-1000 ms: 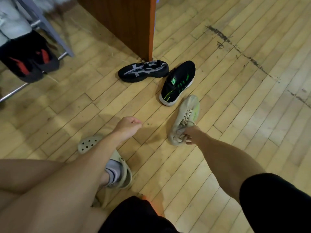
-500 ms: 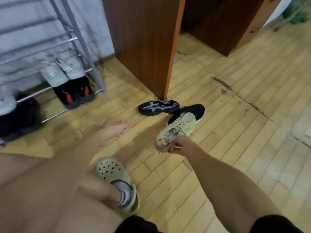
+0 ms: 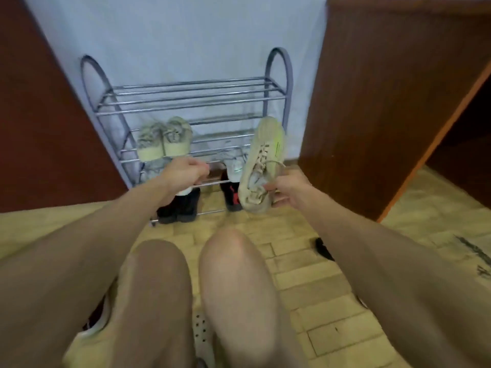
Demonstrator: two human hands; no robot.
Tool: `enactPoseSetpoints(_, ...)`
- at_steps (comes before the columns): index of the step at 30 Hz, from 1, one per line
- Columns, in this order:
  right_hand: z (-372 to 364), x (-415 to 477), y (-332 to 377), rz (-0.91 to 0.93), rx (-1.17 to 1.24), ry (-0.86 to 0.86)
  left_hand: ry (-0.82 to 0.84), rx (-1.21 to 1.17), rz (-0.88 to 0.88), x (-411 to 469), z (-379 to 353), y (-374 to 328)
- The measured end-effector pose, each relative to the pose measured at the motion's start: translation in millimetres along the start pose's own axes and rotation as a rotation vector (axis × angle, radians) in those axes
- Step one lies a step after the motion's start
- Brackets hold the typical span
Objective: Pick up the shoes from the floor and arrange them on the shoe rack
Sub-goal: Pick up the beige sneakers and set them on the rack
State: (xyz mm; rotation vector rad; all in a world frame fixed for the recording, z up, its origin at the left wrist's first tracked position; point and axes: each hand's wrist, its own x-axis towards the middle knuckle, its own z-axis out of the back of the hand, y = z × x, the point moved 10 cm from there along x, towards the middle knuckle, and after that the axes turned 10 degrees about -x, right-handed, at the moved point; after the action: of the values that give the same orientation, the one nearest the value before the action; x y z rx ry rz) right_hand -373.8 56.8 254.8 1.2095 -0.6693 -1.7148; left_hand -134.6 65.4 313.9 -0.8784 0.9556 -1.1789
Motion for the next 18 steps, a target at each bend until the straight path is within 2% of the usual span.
enactPoseSetpoints(5,-97,-12,85,0.181,-0.228,0.095,-0.167,-0.051,0.114,-25,118,54)
enactPoseSetpoints(9,-179,-28,117,0.281,-0.335,0.194,-0.273,-0.085,0.234,-59,189,120)
enactPoseSetpoints(13,-261,-52,115,0.304,-0.432,0.362,-0.357,-0.133,0.357,-100,229,189)
enactPoseSetpoints(18,-341,-76,71,0.275,-0.556,0.482,-0.385,-0.238,0.527,-146,230,285)
